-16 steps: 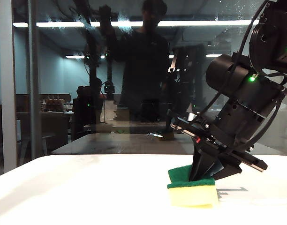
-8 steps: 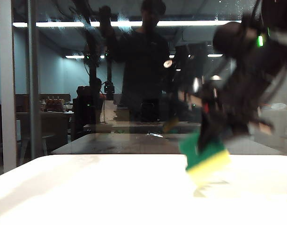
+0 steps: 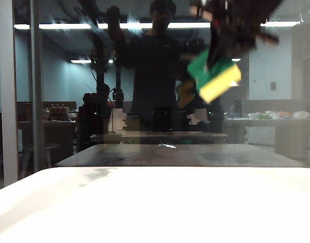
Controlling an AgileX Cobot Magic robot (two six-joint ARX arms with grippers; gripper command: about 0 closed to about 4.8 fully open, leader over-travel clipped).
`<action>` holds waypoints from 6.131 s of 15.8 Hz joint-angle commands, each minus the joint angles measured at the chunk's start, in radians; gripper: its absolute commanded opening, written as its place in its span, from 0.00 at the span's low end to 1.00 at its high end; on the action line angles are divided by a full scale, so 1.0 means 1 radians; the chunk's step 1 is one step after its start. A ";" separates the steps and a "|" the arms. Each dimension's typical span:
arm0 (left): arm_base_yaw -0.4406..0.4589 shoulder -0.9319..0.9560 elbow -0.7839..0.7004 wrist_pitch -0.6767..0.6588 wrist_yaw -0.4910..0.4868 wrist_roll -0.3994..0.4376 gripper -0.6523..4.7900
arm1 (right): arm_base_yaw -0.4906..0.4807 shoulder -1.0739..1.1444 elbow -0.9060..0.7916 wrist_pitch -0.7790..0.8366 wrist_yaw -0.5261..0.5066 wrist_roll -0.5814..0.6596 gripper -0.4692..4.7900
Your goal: Reach upward to find where there is water on the glass, pick up the sponge from the table, dry the water, and finally place the sponge back on the table.
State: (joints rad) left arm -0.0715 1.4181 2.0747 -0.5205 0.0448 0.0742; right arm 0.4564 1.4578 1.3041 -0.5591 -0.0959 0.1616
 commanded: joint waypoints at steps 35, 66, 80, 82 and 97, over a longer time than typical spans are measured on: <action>0.001 -0.003 0.006 -0.028 0.000 0.001 0.11 | -0.421 0.560 1.300 0.410 -0.205 0.056 0.08; -0.001 -0.003 0.006 -0.077 0.003 -0.003 0.11 | -0.376 0.650 1.348 0.533 -0.196 0.276 0.08; -0.001 -0.002 0.006 -0.062 0.003 -0.003 0.11 | -0.722 0.650 1.472 0.472 -0.257 0.389 0.08; -0.001 -0.002 0.006 -0.061 0.003 -0.003 0.11 | -0.643 0.651 1.472 0.418 -0.256 0.311 0.08; 0.000 -0.002 0.006 -0.057 0.003 -0.003 0.11 | -0.373 0.697 1.407 0.132 -0.135 0.040 0.08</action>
State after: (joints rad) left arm -0.0719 1.4208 2.0747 -0.5949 0.0483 0.0738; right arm 0.1143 2.1349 2.7251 -0.3393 -0.3073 0.2077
